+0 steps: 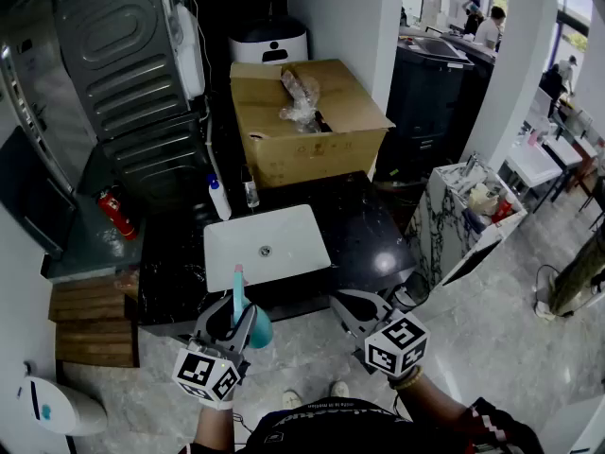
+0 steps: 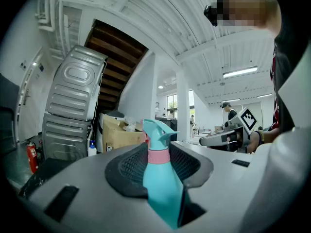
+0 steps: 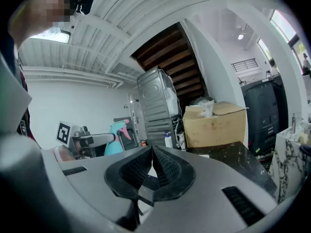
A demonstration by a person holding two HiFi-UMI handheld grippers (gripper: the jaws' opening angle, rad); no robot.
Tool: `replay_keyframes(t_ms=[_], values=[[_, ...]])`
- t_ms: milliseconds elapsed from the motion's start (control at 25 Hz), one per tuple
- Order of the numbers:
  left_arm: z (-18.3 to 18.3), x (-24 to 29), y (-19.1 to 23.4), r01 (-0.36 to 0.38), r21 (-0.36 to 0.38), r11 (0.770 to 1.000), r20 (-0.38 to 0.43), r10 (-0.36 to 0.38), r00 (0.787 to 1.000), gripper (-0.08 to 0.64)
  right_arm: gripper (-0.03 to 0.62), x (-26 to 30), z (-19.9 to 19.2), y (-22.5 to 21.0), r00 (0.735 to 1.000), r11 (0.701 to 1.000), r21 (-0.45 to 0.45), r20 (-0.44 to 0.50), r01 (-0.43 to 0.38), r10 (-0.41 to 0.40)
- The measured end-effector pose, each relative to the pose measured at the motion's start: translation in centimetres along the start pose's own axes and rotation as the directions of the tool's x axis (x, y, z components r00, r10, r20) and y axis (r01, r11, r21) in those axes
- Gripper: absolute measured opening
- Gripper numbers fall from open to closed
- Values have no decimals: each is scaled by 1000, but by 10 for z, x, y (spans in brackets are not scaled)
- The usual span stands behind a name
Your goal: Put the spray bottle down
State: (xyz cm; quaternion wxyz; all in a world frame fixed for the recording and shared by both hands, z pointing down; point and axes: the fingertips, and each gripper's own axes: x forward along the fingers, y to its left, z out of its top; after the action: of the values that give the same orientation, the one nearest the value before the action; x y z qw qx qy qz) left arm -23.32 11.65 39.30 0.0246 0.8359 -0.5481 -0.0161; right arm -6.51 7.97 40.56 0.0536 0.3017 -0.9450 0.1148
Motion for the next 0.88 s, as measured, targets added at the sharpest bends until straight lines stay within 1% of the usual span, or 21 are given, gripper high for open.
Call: replay_keyframes(t_ms=[240,480,600,680,800,880], values=[[-2,2,-2,19,13,1000,5,-19,1000,150,39,-2,1,-2,1000,1000,-5,-1,4,-4],[1,9,-2,23,7,1000,11,-23,1000,150,40,-4,5,-9,1000,1000,-18,8,18,-17],[1,12,-3,24,8,1000,6,-24,1000,150,40,-8,10,-15,998,999,1,44,37,-37],[0,14,-5,18,3,1000,3,-18,1000,150,40,-12,13,-19,997,999,18,66,31,-32],[-3,19,-7,24,9,1000,2,-24,1000,150,40,-13,10,-26,998,999,28,59,23,-25],[-3,23,-8,22,-1,1000,1,-22,1000,150,40,-14,6,-28,999,999,38,47,16,-18]])
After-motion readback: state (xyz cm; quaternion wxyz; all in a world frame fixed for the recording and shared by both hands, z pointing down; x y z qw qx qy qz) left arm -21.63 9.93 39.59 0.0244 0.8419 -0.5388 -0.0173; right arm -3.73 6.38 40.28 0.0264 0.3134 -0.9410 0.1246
